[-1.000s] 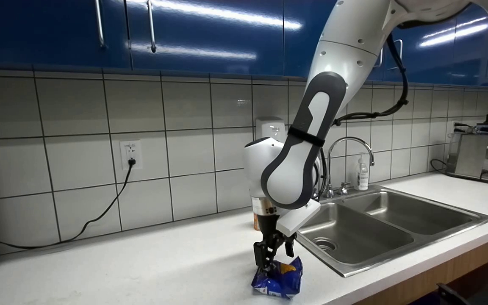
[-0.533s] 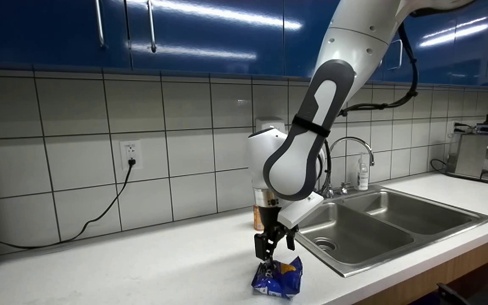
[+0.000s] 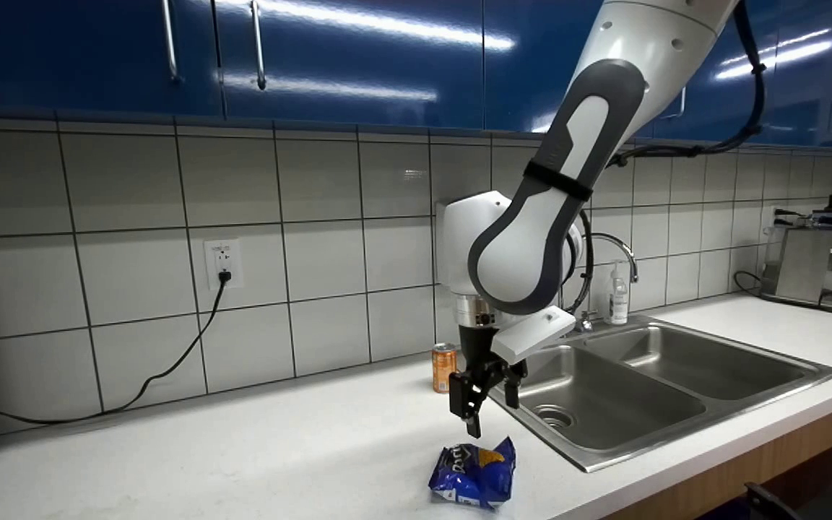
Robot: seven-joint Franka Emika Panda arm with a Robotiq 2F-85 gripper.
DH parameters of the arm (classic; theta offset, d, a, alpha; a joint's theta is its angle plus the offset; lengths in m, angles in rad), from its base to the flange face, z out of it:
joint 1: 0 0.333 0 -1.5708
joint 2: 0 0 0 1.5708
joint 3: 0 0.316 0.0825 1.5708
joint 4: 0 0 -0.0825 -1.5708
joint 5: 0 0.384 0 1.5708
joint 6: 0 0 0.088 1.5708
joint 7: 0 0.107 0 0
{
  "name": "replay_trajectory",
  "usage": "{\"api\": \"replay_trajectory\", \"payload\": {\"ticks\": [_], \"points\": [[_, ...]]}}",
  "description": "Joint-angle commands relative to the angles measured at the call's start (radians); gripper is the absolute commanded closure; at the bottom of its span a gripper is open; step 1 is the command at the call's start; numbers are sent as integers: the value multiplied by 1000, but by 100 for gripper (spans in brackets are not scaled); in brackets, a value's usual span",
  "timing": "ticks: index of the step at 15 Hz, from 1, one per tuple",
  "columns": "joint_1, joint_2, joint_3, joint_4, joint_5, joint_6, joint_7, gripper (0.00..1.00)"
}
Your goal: Remove the blue Doritos from the sink and put it on the counter
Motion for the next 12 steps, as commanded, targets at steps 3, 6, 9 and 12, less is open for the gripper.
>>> {"api": "replay_trajectory", "payload": {"ticks": [3, 6, 9, 12], "points": [[-57, -183, 28, -164, 82, -28, -82, 0], [-63, -239, 27, -225, 130, -50, -126, 0], [-67, -193, 36, -205, 127, -41, -106, 0], [-67, -215, 37, -218, 135, -51, -113, 0]]}}
